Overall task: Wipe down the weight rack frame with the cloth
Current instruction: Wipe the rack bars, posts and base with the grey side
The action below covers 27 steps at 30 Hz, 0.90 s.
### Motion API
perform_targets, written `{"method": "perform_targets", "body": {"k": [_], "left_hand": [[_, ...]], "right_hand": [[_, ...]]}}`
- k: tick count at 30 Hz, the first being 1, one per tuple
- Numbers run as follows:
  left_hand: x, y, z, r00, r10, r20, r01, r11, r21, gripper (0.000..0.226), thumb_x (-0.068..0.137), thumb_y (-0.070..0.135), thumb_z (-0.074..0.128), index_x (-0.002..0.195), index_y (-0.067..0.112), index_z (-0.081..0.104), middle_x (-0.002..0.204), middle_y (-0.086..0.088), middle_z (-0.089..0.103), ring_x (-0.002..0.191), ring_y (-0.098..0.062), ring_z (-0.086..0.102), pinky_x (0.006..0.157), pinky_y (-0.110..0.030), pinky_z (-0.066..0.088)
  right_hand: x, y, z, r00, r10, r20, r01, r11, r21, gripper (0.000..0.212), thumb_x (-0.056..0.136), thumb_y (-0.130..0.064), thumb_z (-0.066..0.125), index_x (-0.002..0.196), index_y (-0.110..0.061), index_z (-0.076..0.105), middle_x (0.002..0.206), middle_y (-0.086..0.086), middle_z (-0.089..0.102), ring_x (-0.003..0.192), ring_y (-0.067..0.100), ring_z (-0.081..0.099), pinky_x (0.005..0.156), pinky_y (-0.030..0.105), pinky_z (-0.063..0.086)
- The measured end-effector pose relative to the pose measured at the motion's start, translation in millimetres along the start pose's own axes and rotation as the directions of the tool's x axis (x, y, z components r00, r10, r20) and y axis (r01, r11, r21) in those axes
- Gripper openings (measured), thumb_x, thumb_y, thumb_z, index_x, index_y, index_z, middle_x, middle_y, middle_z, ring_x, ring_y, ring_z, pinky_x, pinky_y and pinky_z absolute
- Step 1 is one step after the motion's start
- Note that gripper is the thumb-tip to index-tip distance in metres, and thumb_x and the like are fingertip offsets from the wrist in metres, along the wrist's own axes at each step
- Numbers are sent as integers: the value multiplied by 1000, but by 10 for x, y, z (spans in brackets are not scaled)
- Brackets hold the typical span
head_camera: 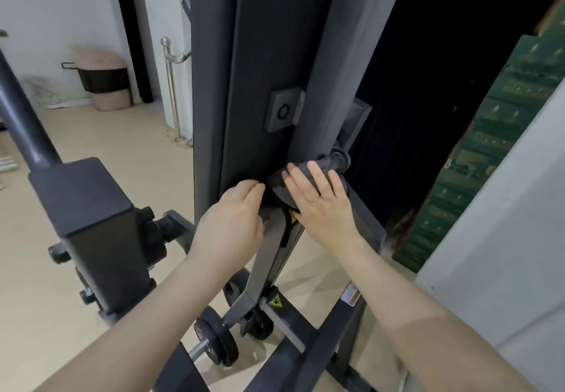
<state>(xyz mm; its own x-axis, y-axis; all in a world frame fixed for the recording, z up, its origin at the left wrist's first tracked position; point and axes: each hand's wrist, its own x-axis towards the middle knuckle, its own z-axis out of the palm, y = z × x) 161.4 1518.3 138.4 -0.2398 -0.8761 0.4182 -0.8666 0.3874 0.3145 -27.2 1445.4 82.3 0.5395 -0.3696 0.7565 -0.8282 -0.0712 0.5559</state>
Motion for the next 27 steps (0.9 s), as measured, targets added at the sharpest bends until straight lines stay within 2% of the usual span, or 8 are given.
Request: {"method": "perform_targets", "body": {"k": [5,10,13,17,20,23,25,27], "left_hand": [[-9,27,55,999,-34,8,33,997,69,50,92,13,42,141,14,38,146,5,35,126,-17,43,84,-34,48],[-29,-29,204,993,101,-55,-89,979,183,47,65,0,70,112,2,63,113,-10,64,89,-28,67,52,-32,53],[-40,59,293,992,83,-91,-73,992,99,48,70,-2,67,118,1,61,119,-12,61,101,-30,63,70,-31,53],[-59,106,401,984,104,-141,-86,988,129,52,66,-7,69,117,-3,61,121,-17,60,111,-34,59,90,-31,39],[-84,174,469,972,150,-180,-128,984,124,44,76,2,53,120,-2,59,127,-17,57,118,-29,52,96,-31,39],[-33,280,548,930,298,-215,-266,950,163,46,82,6,38,124,-3,55,135,-19,48,126,-29,42,105,-35,37],[45,335,638,892,399,-213,-343,904,256,48,83,3,40,131,1,47,143,-17,37,133,-31,35,111,-39,30],[143,374,706,879,436,-194,-335,854,398,56,84,4,46,139,6,34,148,-13,27,138,-30,26,115,-39,19]], "right_hand": [[-100,-278,89,991,126,43,-131,980,151,66,78,-27,64,137,-14,37,143,4,24,130,35,25,114,47,16],[-277,-404,277,991,132,15,-132,964,233,68,75,-29,64,135,-13,36,144,4,20,131,38,15,107,54,19],[-363,-419,326,995,98,25,-102,968,230,76,79,-37,55,142,-12,20,147,4,5,133,37,8,111,54,18],[-405,-429,298,991,132,-6,-121,925,360,65,82,-18,59,140,-11,29,138,1,25,122,33,27,99,41,40],[-399,-287,209,978,202,-51,-132,788,601,36,90,-1,43,125,-11,45,127,0,37,108,24,40,90,32,48],[-474,-22,145,936,322,142,-309,556,772,48,79,1,60,124,-8,45,125,3,37,112,23,39,104,29,35],[-491,158,160,783,485,390,-570,307,762,46,85,-2,61,129,-2,46,133,2,34,122,19,31,108,31,30],[-385,336,241,642,559,524,-686,114,719,44,93,-7,53,136,-3,42,142,4,30,132,14,22,114,38,25]]}}
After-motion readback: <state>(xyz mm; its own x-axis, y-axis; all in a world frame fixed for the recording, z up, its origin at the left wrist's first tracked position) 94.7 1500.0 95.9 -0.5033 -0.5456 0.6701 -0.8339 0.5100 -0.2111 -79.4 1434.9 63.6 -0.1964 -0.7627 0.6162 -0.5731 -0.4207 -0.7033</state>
